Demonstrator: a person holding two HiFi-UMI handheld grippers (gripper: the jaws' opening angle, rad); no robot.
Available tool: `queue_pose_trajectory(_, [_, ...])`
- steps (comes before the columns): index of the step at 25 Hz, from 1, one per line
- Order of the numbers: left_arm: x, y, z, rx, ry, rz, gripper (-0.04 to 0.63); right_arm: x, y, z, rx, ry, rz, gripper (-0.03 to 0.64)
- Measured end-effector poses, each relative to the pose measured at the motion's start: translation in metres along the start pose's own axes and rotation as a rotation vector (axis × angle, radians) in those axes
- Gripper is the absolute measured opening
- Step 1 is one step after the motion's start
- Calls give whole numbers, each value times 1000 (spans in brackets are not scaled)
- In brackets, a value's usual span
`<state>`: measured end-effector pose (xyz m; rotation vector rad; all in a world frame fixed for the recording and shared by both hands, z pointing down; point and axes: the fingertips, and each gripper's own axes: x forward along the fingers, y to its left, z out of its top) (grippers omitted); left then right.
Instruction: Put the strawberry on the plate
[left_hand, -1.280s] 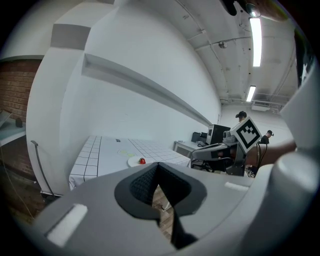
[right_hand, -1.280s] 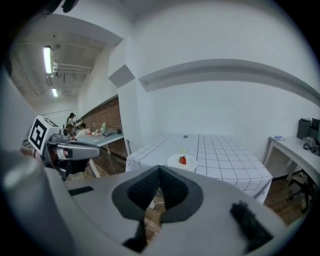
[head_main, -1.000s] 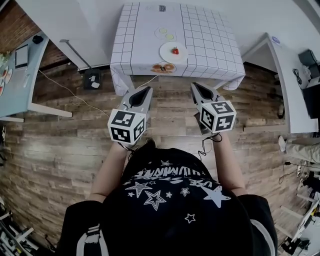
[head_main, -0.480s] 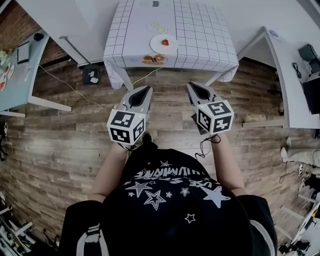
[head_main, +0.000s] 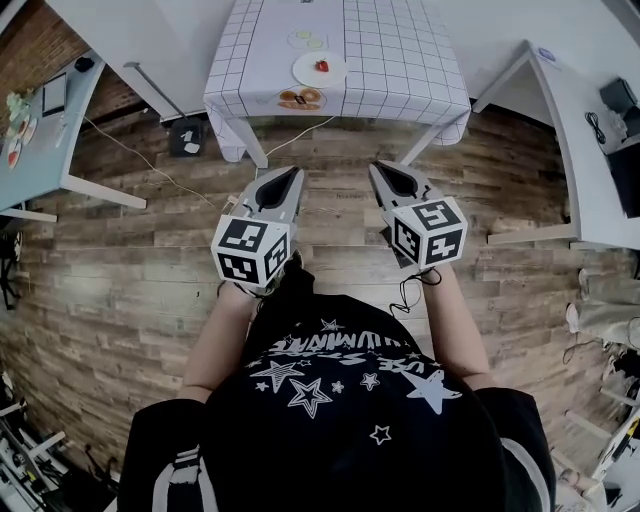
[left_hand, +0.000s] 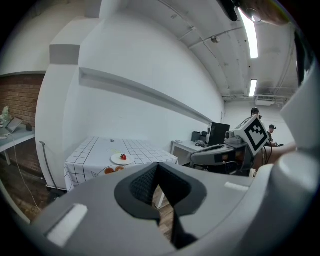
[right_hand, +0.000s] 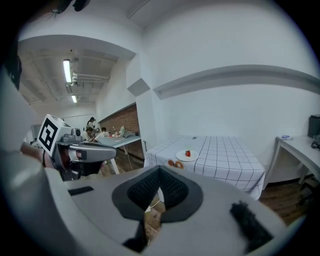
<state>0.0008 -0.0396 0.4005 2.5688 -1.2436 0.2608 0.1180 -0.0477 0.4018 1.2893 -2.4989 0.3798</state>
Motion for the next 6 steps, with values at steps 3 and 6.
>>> queue_pose_trajectory(3, [-8,-17,-5,0,-1,-2,9,-18,4,-6,-3,-5,0,12])
queue_pose_trajectory(6, [-14,-34,-8,3,-6,-5,9,-35,8,-10,-10,-11,4,12])
